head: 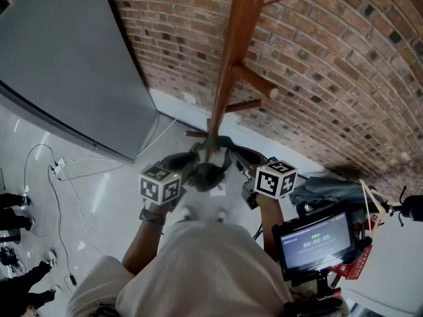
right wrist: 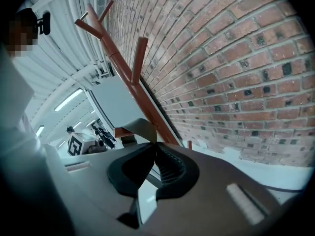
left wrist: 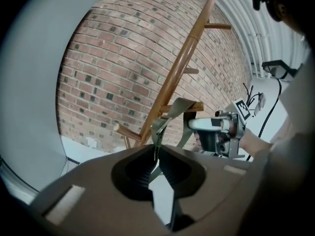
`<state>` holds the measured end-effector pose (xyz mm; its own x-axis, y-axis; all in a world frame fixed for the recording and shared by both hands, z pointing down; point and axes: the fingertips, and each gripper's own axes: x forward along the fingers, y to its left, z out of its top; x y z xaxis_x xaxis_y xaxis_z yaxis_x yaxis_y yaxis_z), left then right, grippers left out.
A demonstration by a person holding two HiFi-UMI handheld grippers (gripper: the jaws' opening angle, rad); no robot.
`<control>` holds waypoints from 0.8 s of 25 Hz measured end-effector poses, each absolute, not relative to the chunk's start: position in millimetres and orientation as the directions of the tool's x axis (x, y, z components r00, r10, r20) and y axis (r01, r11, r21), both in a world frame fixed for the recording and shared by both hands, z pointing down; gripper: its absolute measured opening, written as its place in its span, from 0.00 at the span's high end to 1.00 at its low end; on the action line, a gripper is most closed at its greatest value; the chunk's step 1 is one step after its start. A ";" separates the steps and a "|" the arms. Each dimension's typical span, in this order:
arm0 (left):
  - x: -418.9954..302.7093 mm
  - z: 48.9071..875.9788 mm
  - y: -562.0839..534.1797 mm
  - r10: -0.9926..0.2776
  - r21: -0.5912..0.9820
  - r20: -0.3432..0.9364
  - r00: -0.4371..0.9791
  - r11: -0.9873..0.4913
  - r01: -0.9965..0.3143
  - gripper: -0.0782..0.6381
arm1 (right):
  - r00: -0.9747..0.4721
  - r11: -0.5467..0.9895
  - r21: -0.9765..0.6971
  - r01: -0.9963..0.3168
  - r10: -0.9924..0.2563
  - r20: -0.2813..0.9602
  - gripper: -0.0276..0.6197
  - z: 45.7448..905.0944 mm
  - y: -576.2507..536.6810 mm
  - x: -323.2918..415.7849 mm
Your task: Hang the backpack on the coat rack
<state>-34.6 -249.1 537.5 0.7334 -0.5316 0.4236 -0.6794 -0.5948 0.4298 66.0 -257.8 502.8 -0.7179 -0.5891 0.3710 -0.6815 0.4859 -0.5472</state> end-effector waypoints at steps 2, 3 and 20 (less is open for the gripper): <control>-32.9 541.7 -246.2 -0.523 0.433 0.429 0.737 -0.596 -0.676 0.85 | -0.724 0.489 -0.551 -0.676 -0.579 0.374 0.94 505.9 -256.2 64.1; -31.7 544.6 -244.8 -0.517 0.435 0.433 0.738 -0.598 -0.673 0.85 | -0.727 0.490 -0.554 -0.673 -0.575 0.375 0.94 507.7 -255.8 63.4; -9.3 570.7 -238.8 -0.456 0.463 0.458 0.763 -0.610 -0.643 0.85 | -0.764 0.485 -0.606 -0.630 -0.525 0.375 0.93 532.5 -255.3 47.4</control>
